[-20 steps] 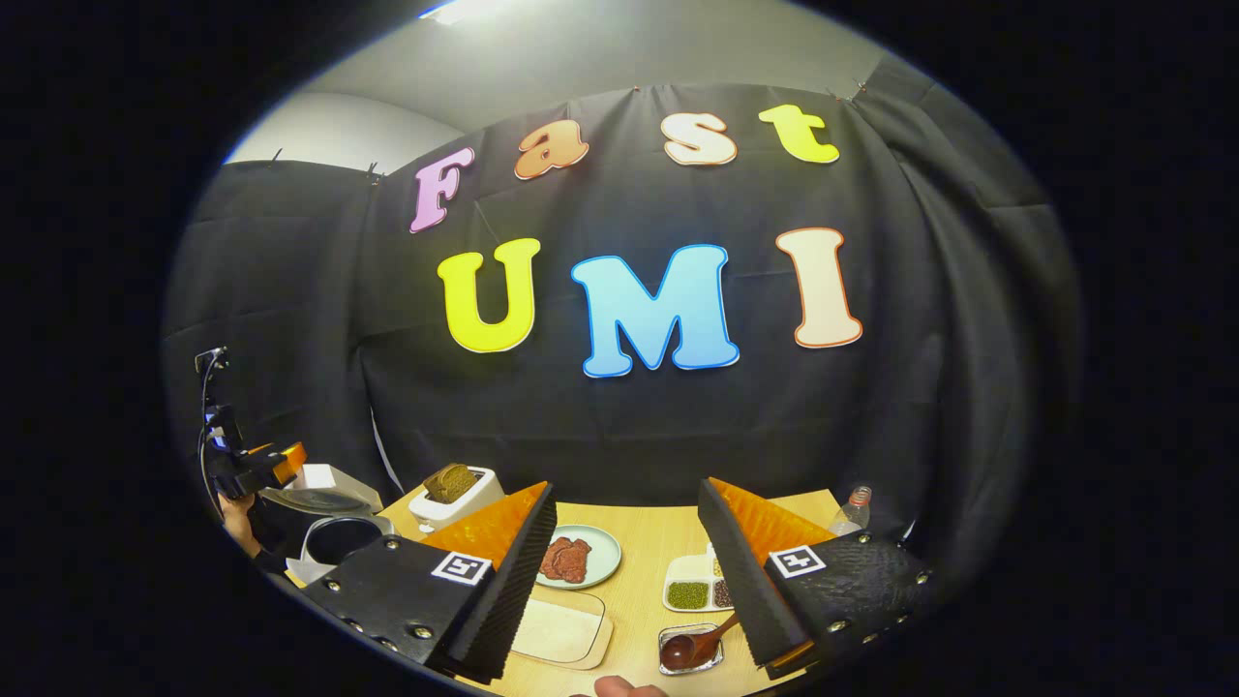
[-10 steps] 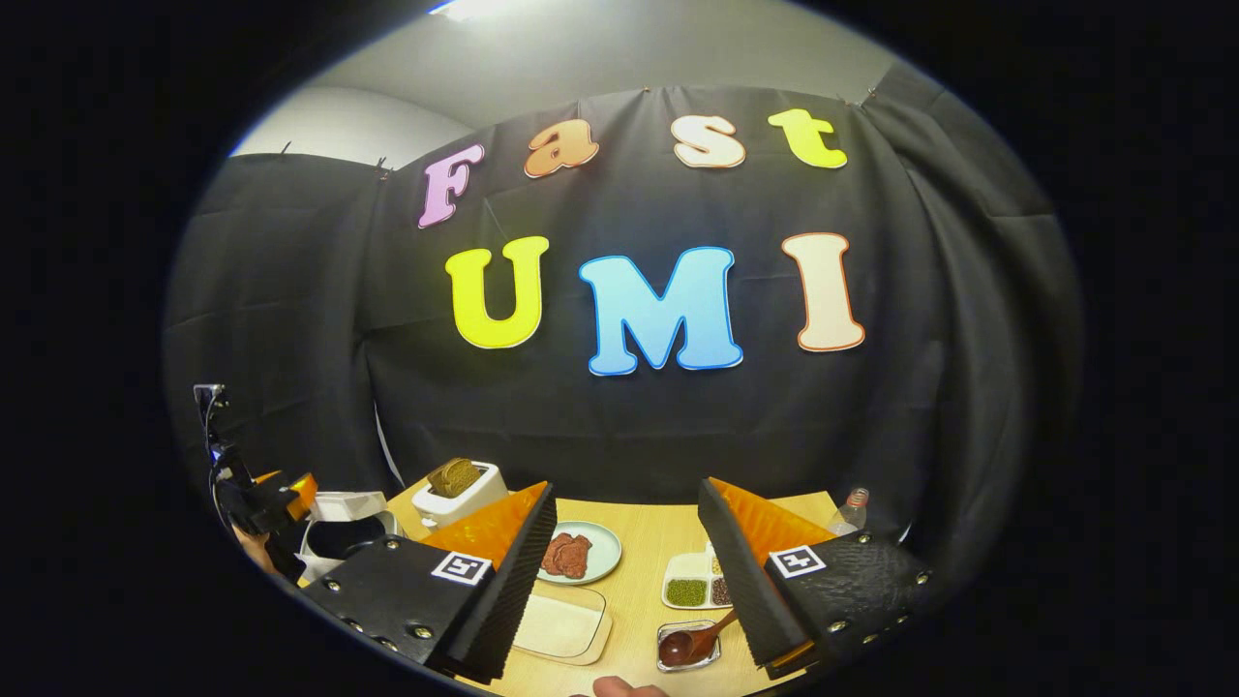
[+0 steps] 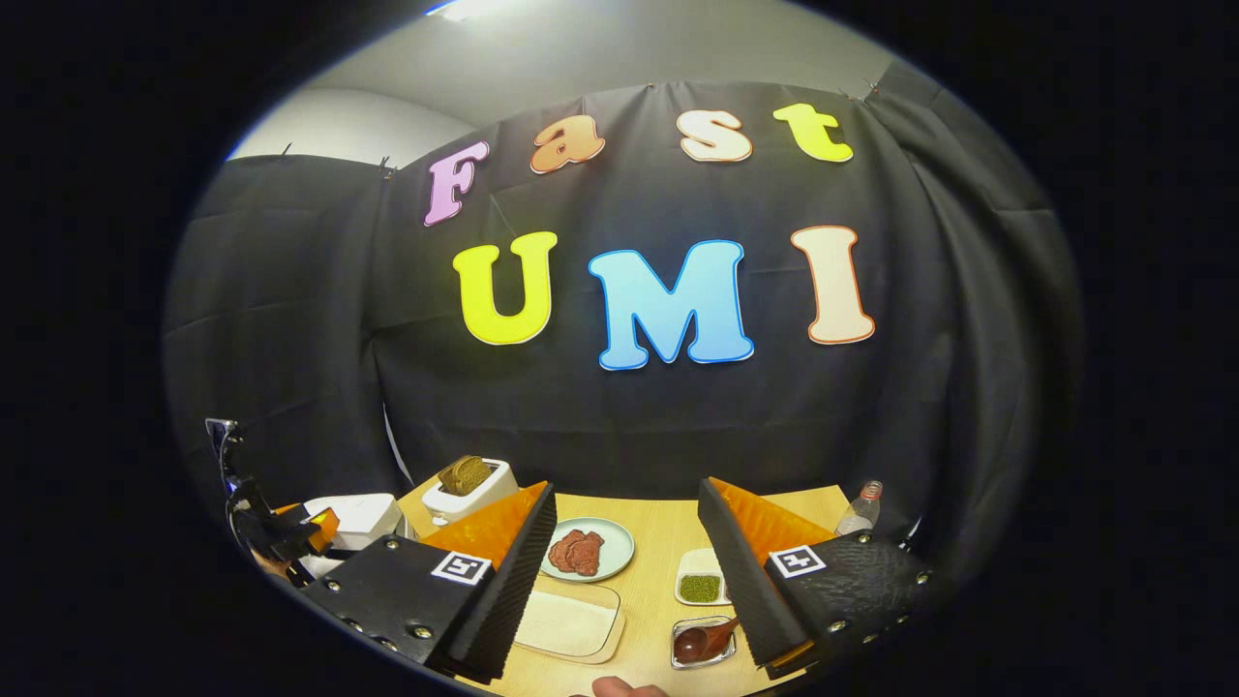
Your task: Close the left gripper, press the button to open the rice cooker; take a wooden spoon from the chopstick holder with the right hand, scoop a spoonful of rice and pour it into the rice cooker, then put the wooden spoon back into the chopstick holder.
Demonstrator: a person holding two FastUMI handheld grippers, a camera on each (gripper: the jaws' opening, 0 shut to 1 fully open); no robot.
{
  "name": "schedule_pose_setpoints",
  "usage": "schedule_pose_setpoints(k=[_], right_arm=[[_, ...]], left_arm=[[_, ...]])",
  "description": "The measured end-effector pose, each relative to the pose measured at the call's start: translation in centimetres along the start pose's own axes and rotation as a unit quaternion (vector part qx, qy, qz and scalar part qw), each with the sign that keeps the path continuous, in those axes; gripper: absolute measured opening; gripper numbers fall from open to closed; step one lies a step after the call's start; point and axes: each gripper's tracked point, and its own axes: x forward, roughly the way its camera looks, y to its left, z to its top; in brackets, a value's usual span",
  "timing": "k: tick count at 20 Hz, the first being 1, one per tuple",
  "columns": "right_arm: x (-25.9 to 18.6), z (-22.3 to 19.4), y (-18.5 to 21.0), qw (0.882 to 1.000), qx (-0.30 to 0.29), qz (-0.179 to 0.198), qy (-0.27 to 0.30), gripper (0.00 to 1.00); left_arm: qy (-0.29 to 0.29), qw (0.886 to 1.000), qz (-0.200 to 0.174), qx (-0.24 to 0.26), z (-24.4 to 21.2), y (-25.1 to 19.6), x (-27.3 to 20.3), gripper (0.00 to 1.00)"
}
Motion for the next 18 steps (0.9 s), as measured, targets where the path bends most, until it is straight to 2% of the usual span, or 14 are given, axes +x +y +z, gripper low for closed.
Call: schedule_pose_setpoints(k=[1,2,3,4,5,6,7,9,10,11,12,13,14,18], right_arm=[[-0.1,0.1,0.1,1.000,-0.001,0.001,-0.001,0.89],[-0.1,0.0,0.0,1.000,0.000,0.000,0.000,0.89],[-0.1,-0.1,0.0,1.000,0.001,0.000,0.001,0.89],[-0.2,-0.1,0.0,1.000,0.004,0.000,0.002,0.89],[-0.1,-0.2,0.0,1.000,0.007,0.000,0.003,0.89],[-0.3,-0.3,0.0,1.000,0.009,0.000,0.004,0.89],[-0.4,-0.3,0.0,1.000,0.010,-0.001,0.004,0.89],[-0.4,-0.5,0.0,1.000,0.010,0.000,0.004,0.89],[-0.6,-0.4,0.1,1.000,0.010,-0.001,0.004,0.89],[-0.7,-0.4,0.1,1.000,0.009,0.000,0.003,0.89],[-0.8,-0.5,0.1,1.000,0.008,0.000,0.003,0.89],[-0.8,-0.6,0.1,1.000,0.008,0.001,0.004,0.89],[-0.9,-0.8,0.1,1.000,0.008,0.002,0.006,0.89],[-1.0,-1.1,0.7,1.000,0.020,0.011,0.009,0.89]], left_arm=[[0.002,1.000,0.000,0.005,-0.3,-0.1,-0.1,0.98],[0.005,1.000,0.000,0.008,-0.6,0.0,-0.1,0.92],[0.008,1.000,-0.001,0.008,-0.7,0.0,-0.1,1.00],[0.012,1.000,-0.003,0.006,-0.9,0.0,-0.1,0.92],[0.018,1.000,-0.006,0.006,-1.3,-0.1,0.0,0.92],[0.027,1.000,-0.009,0.008,-1.8,-0.1,0.0,0.98],[0.039,0.999,-0.012,0.010,-2.5,-0.2,0.1,0.95],[0.064,0.998,-0.016,0.013,-4.1,-0.4,0.0,1.00],[0.074,0.997,-0.017,0.017,-4.8,-0.5,-0.1,0.92],[0.075,0.997,-0.017,0.020,-4.9,-0.4,-0.2,0.99],[0.076,0.997,-0.018,0.018,-4.8,-0.4,-0.2,0.93],[0.079,0.997,-0.018,0.010,-4.8,-0.5,-0.4,0.99],[0.083,0.996,-0.020,0.012,-4.9,-0.6,-0.3,0.96],[0.091,0.994,-0.060,0.025,-5.2,-1.7,-0.9,0.99]])
